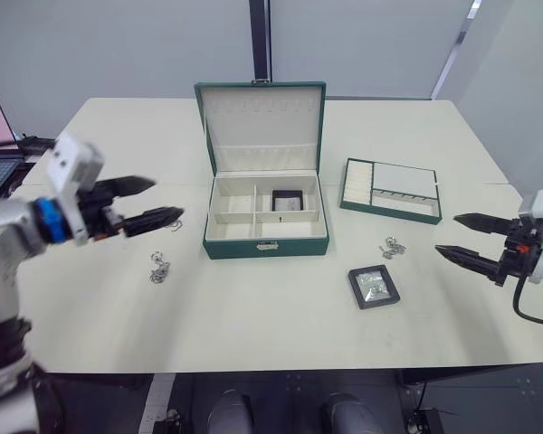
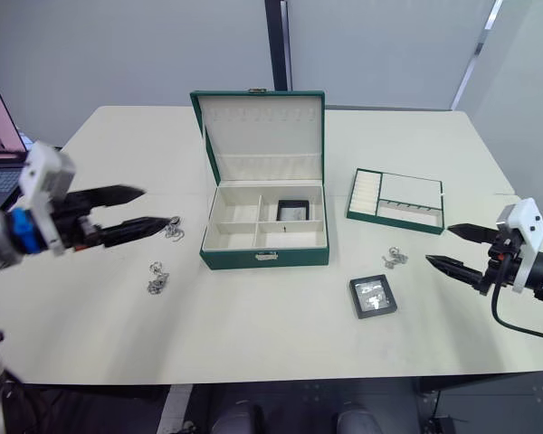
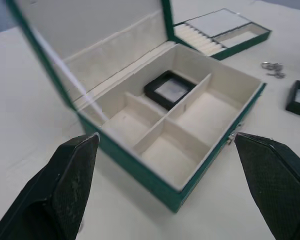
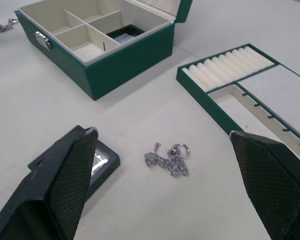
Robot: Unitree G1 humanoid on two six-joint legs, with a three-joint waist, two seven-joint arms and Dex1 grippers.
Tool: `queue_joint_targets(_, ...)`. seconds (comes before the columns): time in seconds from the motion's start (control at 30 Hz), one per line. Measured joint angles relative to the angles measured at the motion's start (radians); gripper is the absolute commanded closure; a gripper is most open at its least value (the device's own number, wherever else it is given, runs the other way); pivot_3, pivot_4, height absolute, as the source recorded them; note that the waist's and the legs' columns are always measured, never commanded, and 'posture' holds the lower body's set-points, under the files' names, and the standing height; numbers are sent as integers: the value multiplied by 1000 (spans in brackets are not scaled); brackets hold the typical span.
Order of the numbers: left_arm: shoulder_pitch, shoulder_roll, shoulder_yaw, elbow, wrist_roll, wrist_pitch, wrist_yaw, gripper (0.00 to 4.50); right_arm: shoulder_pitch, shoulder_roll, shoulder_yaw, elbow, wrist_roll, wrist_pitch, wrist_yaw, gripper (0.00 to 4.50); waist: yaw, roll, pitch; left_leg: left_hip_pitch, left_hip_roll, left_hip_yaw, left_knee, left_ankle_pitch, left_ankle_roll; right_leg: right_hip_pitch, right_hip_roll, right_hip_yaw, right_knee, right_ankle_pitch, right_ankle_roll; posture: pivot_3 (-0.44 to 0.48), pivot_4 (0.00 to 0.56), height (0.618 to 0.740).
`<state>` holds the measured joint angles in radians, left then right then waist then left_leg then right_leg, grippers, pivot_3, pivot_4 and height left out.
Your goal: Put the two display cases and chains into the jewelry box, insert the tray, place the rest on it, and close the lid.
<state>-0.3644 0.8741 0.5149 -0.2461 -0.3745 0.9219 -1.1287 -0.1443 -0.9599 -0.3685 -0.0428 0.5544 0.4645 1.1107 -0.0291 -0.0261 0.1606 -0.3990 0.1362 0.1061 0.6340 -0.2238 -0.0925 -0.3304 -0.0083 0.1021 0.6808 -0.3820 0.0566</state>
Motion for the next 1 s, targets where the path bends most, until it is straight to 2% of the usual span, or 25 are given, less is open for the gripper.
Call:
queue_joint_targets(0.13,200,-44,171,-56,-2,-18,93,18,-42,3,7,126,-38,-71,10,0,-3,0,0,1,0,0,-1,0,0,0,0,0,0,0,0,0,150,740)
queue_joint_targets(0.33,403,-136,274,4,44,-198,225,18,-80,42,22,278,-92,-167,1,0,-2,0,0,1,0,1,-2,0,0,0,0,1,-1,0,0,0,150,740)
queue_joint_targets(0.53,431,-159,320,101,69,-337,372,18,-93,85,28,349,-113,-226,-40,0,-2,-1,0,1,0,1,-3,0,0,0,-1,1,-1,0,0,0,150,740)
queue_joint_targets(0.73,469,-174,322,173,86,-392,484,18,-93,117,28,410,-137,-278,-70,0,-3,0,0,2,0,2,-4,0,0,0,-1,1,-1,0,0,0,150,740)
queue_joint_targets(1.0,488,-178,313,164,61,-399,527,18,-120,126,28,412,-131,-273,-68,0,-3,0,-1,2,0,2,-4,0,0,0,-1,1,-1,0,0,0,150,740)
